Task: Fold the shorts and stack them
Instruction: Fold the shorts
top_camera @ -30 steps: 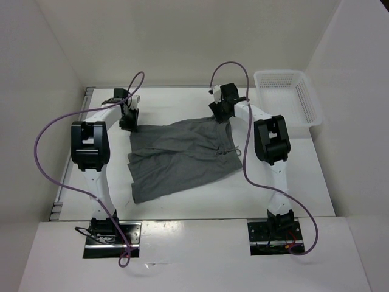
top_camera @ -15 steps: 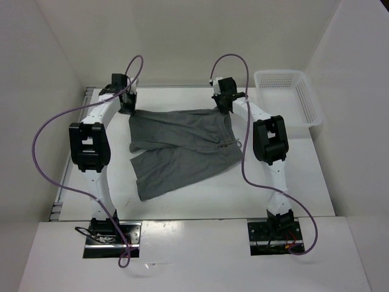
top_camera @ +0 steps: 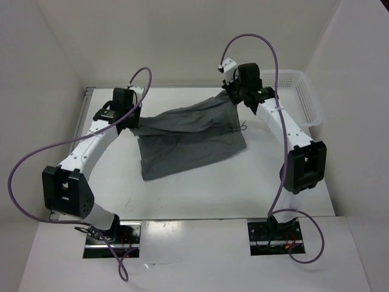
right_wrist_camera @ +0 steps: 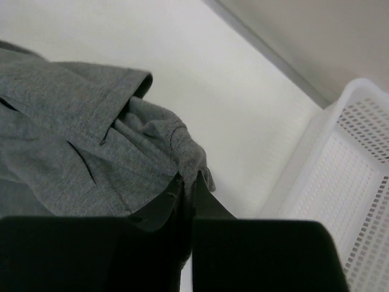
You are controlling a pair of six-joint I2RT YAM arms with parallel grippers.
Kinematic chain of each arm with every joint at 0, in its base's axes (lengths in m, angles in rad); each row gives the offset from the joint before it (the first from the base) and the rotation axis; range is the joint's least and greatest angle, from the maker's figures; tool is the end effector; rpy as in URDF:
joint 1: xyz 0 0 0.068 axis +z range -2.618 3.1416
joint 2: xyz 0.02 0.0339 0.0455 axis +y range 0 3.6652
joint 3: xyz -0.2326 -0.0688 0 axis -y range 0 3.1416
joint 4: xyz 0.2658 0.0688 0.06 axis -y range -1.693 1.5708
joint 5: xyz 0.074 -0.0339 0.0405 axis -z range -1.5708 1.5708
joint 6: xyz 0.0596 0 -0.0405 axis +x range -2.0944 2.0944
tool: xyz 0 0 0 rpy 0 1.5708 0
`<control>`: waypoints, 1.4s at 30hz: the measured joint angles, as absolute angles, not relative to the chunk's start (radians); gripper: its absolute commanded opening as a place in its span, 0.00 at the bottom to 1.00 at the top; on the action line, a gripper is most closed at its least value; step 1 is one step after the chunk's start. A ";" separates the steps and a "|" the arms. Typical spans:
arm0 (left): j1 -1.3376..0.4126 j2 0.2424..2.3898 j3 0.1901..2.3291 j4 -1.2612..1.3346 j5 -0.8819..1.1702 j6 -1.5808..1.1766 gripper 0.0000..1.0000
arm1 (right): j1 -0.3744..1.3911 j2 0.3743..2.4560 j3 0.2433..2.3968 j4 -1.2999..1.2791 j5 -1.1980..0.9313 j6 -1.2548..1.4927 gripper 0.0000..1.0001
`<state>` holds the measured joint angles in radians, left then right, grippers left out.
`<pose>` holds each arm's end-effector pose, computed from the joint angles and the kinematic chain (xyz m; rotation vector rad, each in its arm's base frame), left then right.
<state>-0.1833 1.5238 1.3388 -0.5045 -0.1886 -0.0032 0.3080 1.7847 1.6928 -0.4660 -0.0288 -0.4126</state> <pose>0.3792 -0.0589 0.2716 0.1022 2.2459 0.1129 0.4310 0.1389 0.3054 -0.7663 1.9859 -0.0311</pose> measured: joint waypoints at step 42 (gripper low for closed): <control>-0.189 1.539 1.337 -0.370 -0.139 -0.003 0.00 | 0.385 1.909 1.580 -0.322 0.078 -0.313 0.00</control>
